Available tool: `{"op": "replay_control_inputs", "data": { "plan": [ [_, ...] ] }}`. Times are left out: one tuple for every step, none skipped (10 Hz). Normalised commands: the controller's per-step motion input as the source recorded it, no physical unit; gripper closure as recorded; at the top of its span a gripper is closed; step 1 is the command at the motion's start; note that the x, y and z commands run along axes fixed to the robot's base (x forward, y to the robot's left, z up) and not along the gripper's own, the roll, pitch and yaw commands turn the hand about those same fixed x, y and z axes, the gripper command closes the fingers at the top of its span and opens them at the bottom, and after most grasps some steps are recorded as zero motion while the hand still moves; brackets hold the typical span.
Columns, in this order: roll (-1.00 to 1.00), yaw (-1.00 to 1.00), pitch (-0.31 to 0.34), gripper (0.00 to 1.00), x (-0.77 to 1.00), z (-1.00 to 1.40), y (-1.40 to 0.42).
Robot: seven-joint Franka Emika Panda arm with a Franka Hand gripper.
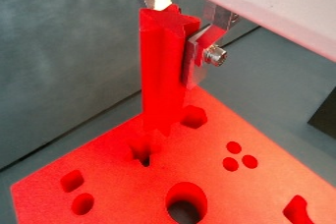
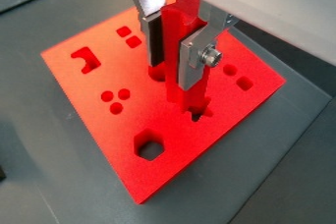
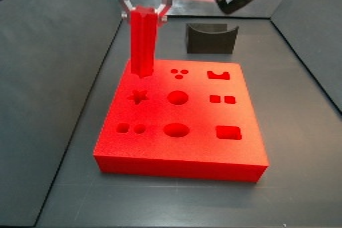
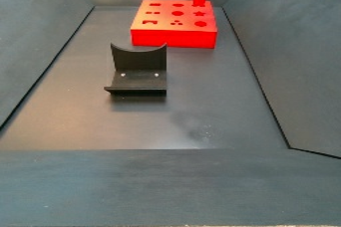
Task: Pick up the star object. Move up. Move to above the board. Insert the star object.
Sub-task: Insert the star object.
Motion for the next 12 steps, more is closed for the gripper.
{"op": "replay_control_inputs", "data": {
  "plan": [
    [0.00,0.00,0.000,1.00,0.00,-0.06,0.00],
    [0.00,0.00,-0.031,1.00,0.00,-0.26,-0.07],
    [0.01,0.00,-0.083,1.00,0.00,-0.37,-0.12],
    [0.00,0.00,0.000,1.00,0.00,-0.03,0.00],
    [0.00,0.00,-0.013,1.00,0.00,-0.22,0.00],
    [0.00,0.00,-0.011,1.00,0.00,-0.25,-0.01],
    [0.00,0.00,-0.004,1.00,0.00,-0.25,0.00],
    [0.01,0.00,0.000,1.00,0.00,-0.19,0.00],
    [0.00,0.00,0.000,1.00,0.00,-0.20,0.00],
    [0.00,0.00,-0.061,1.00,0.05,-0.25,-0.09],
    [0.00,0.00,-0.120,1.00,0.00,-0.30,-0.29],
    [0.01,-0.01,-0.117,1.00,-0.14,-0.28,-0.41]
  ]
}}
